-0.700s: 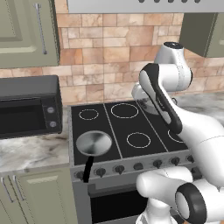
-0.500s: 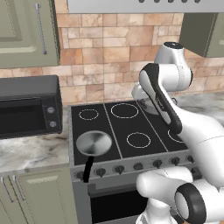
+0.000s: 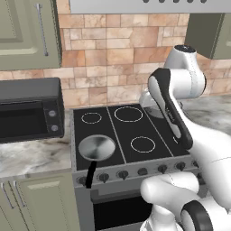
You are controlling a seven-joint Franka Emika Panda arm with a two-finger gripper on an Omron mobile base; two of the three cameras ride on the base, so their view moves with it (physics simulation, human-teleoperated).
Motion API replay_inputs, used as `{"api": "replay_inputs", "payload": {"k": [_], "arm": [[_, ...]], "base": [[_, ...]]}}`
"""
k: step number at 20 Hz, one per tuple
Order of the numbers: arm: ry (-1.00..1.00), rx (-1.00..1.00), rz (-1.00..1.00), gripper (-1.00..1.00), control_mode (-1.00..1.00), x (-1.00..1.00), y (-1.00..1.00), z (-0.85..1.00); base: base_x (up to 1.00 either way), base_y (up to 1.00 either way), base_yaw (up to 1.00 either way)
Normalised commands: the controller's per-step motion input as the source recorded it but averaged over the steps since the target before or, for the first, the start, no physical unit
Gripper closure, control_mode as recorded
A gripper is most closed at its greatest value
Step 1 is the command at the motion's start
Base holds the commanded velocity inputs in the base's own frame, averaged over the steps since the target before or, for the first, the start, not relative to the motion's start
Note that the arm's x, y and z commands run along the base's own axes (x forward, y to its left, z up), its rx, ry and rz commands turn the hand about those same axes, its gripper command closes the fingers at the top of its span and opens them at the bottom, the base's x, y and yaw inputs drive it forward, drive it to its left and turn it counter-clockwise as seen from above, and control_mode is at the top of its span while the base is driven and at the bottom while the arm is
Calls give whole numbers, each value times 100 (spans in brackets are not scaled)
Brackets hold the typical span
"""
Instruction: Move the pot and pan from the stove into the sink.
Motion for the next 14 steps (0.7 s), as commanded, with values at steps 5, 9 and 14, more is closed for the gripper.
{"api": "replay_inputs", "payload": {"k": [5,9,14], "arm": [[0,0,0,-100,-100,-51,0,-9],[-3,0,0,-100,-100,-64,0,-8],[-2,0,0,-100,-100,-64,0,-11]], "base": [[0,0,0],[0,0,0],[0,0,0]]}}
